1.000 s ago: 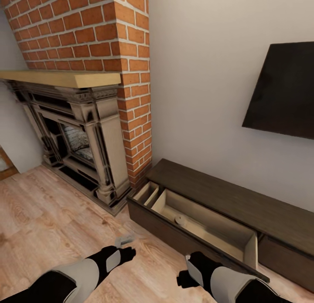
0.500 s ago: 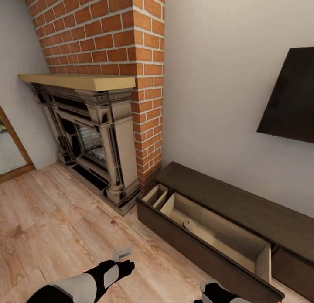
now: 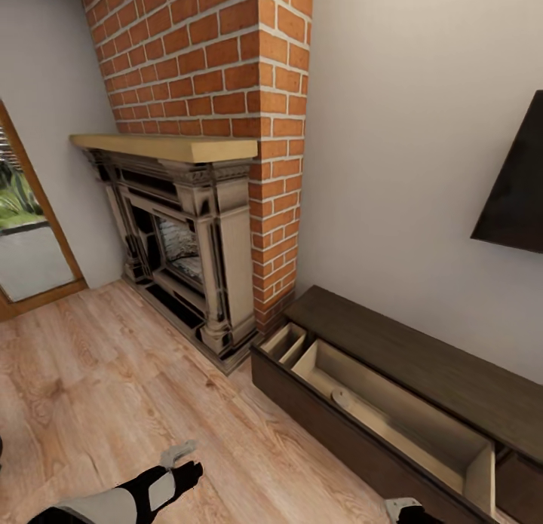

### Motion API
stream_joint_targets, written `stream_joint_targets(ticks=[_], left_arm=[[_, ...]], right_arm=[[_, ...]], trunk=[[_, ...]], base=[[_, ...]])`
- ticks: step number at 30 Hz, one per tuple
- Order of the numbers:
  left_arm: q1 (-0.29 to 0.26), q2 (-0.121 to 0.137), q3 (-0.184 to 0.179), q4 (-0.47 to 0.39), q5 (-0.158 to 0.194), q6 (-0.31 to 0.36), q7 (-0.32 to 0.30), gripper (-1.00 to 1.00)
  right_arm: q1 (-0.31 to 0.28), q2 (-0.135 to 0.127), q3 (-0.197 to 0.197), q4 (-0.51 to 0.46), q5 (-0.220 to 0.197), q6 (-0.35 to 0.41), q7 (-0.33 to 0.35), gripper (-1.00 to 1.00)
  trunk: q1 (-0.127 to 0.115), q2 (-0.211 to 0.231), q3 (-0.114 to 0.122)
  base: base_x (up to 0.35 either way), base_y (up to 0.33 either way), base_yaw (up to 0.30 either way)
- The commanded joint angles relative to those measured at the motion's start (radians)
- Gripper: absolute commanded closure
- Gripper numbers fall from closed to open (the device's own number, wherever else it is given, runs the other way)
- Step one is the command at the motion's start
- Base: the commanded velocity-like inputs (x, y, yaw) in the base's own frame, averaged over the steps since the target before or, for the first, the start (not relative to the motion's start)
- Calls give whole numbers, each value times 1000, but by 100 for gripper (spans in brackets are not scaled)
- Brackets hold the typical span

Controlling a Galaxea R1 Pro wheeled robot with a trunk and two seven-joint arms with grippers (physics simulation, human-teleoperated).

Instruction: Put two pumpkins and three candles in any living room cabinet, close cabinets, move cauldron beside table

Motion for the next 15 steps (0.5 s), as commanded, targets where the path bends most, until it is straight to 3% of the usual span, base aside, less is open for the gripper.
stream_joint_targets(ticks=[1,6,15], left_arm=[[10,1,-8,2,10,-17,2,-100],[48,2,-10,2,14,-57,1,-100],[53,13,-9,1,16,-61,3,-100]], right_arm=[[0,-6,9,-1,-9,4,14,-100],[8,-15,10,18,-8,4,38,-100],[38,-21,10,45,-6,5,86,-100]], trunk=[[0,-1,0],[0,-1,7],[0,-1,20]], base=[[0,0,168],[0,0,169],[0,0,168]])
